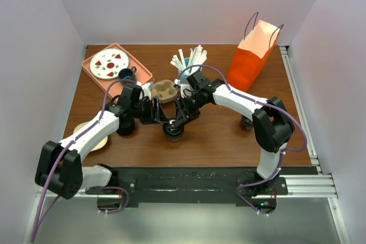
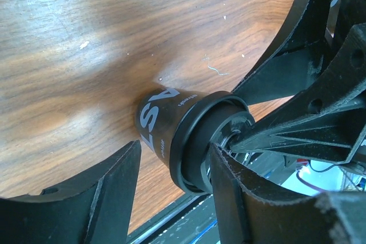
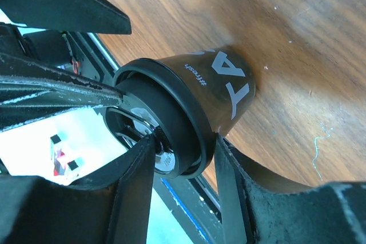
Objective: Pack the takeout coffee
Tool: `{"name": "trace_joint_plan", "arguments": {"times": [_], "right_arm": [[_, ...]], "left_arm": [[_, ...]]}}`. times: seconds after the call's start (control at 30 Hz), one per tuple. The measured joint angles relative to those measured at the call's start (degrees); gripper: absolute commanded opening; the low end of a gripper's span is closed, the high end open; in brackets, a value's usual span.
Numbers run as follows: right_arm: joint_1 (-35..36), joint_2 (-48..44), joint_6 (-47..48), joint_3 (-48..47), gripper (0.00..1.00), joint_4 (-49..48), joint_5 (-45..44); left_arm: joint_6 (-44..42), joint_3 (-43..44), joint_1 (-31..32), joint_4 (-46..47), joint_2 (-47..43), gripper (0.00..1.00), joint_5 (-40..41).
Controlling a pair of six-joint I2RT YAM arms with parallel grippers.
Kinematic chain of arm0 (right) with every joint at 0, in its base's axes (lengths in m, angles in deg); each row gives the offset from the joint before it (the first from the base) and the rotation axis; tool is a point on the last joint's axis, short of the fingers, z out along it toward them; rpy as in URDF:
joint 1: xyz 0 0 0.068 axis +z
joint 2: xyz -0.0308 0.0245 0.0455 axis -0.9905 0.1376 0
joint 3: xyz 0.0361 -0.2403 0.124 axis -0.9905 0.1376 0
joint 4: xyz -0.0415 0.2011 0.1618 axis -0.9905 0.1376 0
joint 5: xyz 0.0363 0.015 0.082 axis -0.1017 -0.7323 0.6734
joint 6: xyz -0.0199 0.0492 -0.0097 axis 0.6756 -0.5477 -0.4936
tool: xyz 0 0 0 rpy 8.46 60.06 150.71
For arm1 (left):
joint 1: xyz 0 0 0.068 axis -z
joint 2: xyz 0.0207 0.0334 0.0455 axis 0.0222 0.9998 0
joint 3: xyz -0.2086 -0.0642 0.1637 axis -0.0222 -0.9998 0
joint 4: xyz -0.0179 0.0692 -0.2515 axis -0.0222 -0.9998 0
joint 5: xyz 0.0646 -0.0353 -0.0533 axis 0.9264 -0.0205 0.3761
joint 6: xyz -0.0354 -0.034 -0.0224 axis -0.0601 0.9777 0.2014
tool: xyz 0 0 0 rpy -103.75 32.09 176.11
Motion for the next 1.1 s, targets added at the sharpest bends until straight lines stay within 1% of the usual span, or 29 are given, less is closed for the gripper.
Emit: {"name": "trace_joint_plan", "arguments": {"times": [0.33, 0.43, 0.47, 0.57, 0.73, 0.93, 1.1], "right_arm": [[-0.1, -0.6, -0.2, 1.5, 0.41, -2.0, 0.7], [-0.1, -0.6, -0.2, 1.6, 0.41, -2.1, 0.9], [-0.1, -0.6, -0.2, 1.6, 0.41, -2.2, 0.9], [-0.1, -0.6, -0.2, 1.6, 0.40, -2.2, 0.9], [-0.1, -0.6, -0.2, 1.6, 0.40, -2.2, 0.9], [-0.1, -0.6, -0.2, 1.6, 0.41, -2.2, 0.9], [-0.1, -0.6, -0.2, 1.6, 0.40, -2.2, 1.0]], "left_arm": [[-1.3, 0.0, -0.1, -0.1, 0.0, 0.55, -0.2], [-1.6, 0.0, -0.5, -0.3, 0.0, 0.52, -0.7], [-1.8, 0.0, -0.9, -0.3, -0.1, 0.48, -1.0], [-2.4, 0.0, -2.8, -0.3, -0.5, 0.43, -2.3], [-2.7, -0.5, -6.5, 0.6, -1.2, 0.43, -5.9], [-2.8, -3.0, -6.8, 3.1, -1.2, 0.42, -10.6], [-2.8, -4.8, -6.8, 4.6, -1.2, 0.41, -12.2]]}}
